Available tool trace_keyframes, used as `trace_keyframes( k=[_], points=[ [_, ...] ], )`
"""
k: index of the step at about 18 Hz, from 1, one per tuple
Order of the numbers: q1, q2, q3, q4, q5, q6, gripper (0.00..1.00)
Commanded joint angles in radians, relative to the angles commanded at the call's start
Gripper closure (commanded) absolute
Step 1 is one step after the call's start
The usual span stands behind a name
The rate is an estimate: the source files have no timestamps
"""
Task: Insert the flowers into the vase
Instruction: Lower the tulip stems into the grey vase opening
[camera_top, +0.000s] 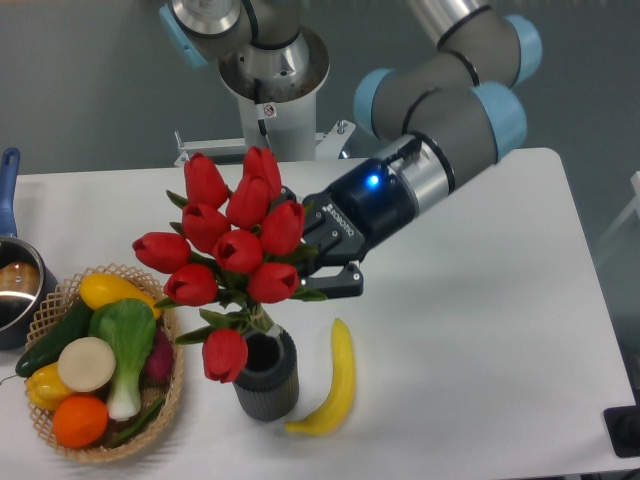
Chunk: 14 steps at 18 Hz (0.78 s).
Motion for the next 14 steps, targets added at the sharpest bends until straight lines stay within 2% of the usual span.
trace_keyframes(
  k=[6, 11, 14],
  points=[
    [0.000, -0.018, -0.015, -0.002, 0.000, 0.012, 0.73],
    [0.000, -0.015, -0.064, 0.000, 0.000, 0.014, 0.73],
    [0.000, -0.024, -0.061, 0.000, 0.002, 0.014, 0.73]
  ],
)
